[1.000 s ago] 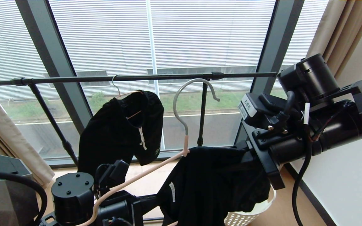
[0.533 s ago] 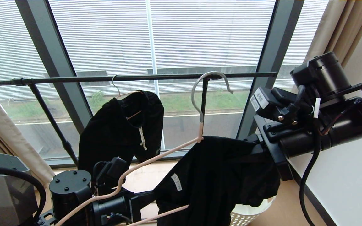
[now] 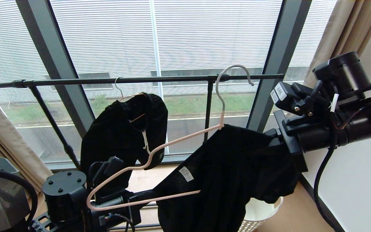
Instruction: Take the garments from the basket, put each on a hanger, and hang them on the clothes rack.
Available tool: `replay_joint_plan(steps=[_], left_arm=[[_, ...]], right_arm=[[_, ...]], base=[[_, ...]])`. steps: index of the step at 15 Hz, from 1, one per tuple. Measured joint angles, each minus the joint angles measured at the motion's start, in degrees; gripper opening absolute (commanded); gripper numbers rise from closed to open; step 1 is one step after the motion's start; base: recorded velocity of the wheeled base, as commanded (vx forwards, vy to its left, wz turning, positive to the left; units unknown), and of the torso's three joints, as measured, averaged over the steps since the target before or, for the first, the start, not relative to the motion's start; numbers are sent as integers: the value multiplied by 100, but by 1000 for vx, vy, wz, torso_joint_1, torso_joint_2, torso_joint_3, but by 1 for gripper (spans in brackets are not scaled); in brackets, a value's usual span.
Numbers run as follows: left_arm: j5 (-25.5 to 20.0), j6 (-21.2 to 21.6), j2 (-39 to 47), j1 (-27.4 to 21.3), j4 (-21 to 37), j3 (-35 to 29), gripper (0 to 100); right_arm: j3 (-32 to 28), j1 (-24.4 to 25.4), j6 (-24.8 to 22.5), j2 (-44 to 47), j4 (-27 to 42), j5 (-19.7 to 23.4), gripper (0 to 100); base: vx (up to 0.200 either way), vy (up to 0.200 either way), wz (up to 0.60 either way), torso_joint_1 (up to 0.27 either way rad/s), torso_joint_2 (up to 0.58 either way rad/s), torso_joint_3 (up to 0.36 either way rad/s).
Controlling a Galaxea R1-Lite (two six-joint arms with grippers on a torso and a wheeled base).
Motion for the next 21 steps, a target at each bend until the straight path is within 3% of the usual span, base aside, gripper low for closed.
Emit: replay_joint_plan(steps=[8,13,21], left_arm=[[-17,33,-182,177,0,-15,0],[-17,56,-254,284,0,-46,0],[-20,72,-262,301,2,-44,0]], right_arm=[[61,-483,-6,106,-165,-29,0],[896,-753,10,116,-1568,-290,0],[2308,-1156,-4,126,-3421,-367,0]], base=[[0,0,0,0,0,0],[0,0,0,0,0,0],[0,0,0,0,0,0]])
